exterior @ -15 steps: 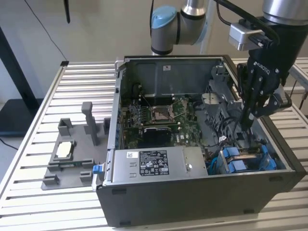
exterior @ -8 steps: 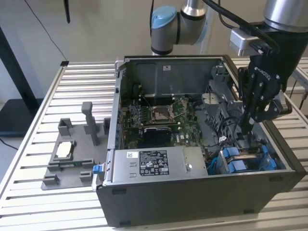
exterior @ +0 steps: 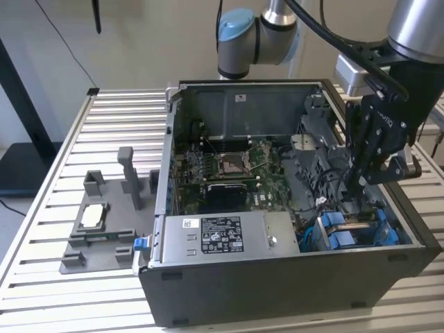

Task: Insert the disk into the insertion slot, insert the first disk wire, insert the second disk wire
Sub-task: 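Insert the second disk wire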

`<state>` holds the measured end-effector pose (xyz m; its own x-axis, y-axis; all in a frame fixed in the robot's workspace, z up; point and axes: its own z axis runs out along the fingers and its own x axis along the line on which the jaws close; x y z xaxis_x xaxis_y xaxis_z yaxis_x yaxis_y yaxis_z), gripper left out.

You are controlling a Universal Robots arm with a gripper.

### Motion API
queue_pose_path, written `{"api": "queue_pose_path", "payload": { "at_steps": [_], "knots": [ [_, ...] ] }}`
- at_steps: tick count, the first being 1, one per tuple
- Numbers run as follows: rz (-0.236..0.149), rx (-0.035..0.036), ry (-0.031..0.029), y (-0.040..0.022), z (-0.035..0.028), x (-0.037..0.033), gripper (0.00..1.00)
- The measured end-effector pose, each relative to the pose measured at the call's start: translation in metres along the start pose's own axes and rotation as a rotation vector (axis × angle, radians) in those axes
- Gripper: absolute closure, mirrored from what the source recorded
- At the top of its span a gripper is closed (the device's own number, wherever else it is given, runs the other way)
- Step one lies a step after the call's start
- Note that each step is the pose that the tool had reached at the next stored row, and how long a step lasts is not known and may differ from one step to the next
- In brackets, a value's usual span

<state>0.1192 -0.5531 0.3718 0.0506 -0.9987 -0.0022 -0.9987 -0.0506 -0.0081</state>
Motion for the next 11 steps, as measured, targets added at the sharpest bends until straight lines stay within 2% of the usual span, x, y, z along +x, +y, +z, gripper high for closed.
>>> {"api": "queue_pose_path", "payload": {
  "at_steps": [2,3,11],
  "knots": [
    [0.000,0.0003,-0.0091,0.0003,0.0002,0.0065,0.84],
    [0.000,0.0002,-0.0106,0.0004,0.0002,0.0087,0.84],
    [0.000,0.0001,-0.0107,0.0004,0.0002,0.0091,0.84]
  ]
}}
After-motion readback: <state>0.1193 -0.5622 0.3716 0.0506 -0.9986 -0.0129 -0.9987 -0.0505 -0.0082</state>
